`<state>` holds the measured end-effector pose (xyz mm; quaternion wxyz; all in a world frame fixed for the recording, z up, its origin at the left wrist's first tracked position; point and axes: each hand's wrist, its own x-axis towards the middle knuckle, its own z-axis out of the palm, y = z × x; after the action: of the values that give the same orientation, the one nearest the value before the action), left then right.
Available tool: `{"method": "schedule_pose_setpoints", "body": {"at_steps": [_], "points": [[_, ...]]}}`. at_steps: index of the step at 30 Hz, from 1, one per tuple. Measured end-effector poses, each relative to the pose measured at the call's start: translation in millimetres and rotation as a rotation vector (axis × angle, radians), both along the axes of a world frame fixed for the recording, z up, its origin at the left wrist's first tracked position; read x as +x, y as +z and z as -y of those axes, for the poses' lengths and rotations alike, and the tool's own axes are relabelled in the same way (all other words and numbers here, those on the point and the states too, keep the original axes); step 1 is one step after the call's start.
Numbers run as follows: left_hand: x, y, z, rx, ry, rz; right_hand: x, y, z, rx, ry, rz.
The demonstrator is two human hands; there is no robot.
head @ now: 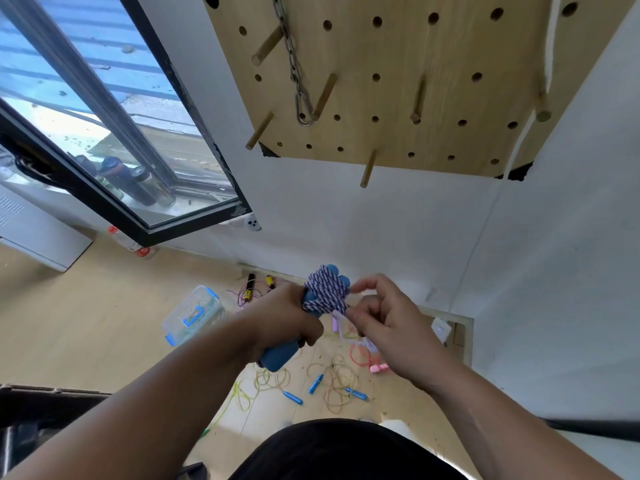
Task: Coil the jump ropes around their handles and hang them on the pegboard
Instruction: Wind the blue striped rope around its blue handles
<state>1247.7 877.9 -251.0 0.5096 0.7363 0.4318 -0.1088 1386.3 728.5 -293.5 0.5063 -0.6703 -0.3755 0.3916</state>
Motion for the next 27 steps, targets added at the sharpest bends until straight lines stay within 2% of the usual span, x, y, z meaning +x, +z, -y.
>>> {"method": "schedule_pose_setpoints", "body": {"at_steps": [3,6,10,14,16,20,21,25,27], "points": [[1,13,10,-0.207,-0.010,0.087,3,10,0,-0.014,0.015,-0.310],[5,20,17,-0.395,0.033,0.160,10,25,-5,0.034,0.172,-0.458],[6,21,19,-0.639,0.004,0.247,21,35,-9,0.081,0.286,-0.509],[3,20,20,-0.809,0.019,0.267,21,37,-13,0.058,0.327,-0.393],[5,22,22,-0.773,0.082,0.275,13,34,-16,0.050,0.260,-0.333],[13,18,18,-0.272,0.356,0.265,2,15,-21,-0.021,-0.005,-0.055],[14,17,16,-0.212,0.379,0.278,4,14,-21,-0.014,-0.031,0.013],[11,20,15,-0.234,0.373,0.316,14,26,-15,0.060,0.072,0.179],[7,25,13,-0.360,0.300,0.400,19,23,-11,0.095,0.138,0.129]]}}
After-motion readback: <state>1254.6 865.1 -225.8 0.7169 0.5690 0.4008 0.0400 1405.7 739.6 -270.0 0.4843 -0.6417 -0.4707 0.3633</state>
